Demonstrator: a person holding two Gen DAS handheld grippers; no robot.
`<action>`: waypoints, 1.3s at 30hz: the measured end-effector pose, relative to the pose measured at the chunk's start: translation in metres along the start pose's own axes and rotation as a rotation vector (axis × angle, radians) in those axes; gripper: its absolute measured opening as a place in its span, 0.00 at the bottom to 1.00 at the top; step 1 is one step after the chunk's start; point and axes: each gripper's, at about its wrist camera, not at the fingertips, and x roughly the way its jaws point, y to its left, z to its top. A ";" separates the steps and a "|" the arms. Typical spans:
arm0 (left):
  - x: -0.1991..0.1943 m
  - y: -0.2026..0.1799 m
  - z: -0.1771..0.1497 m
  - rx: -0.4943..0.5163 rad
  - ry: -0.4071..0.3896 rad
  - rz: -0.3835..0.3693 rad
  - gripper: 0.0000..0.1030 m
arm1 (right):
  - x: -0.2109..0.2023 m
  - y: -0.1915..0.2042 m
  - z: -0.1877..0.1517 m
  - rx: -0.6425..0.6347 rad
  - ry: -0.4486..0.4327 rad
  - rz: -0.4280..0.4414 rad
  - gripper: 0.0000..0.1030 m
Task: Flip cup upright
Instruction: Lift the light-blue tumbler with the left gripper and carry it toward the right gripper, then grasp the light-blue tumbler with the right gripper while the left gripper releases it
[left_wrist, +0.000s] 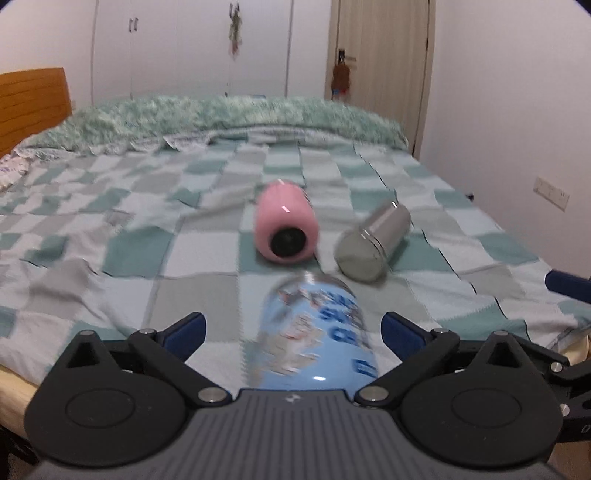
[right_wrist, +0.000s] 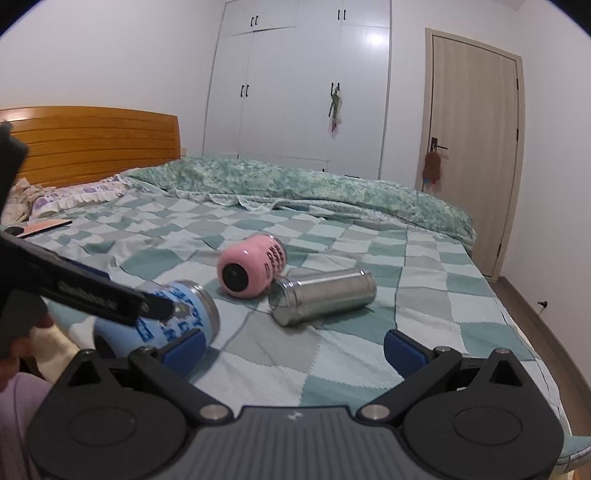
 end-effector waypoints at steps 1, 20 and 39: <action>-0.004 0.005 0.002 0.003 -0.013 0.004 1.00 | 0.001 0.003 0.003 -0.002 0.002 0.005 1.00; -0.007 0.122 -0.008 0.067 -0.031 0.023 1.00 | 0.102 0.089 0.059 0.134 0.302 0.132 1.00; 0.030 0.141 -0.014 0.060 -0.001 -0.044 1.00 | 0.194 0.073 0.048 0.437 0.712 0.151 0.86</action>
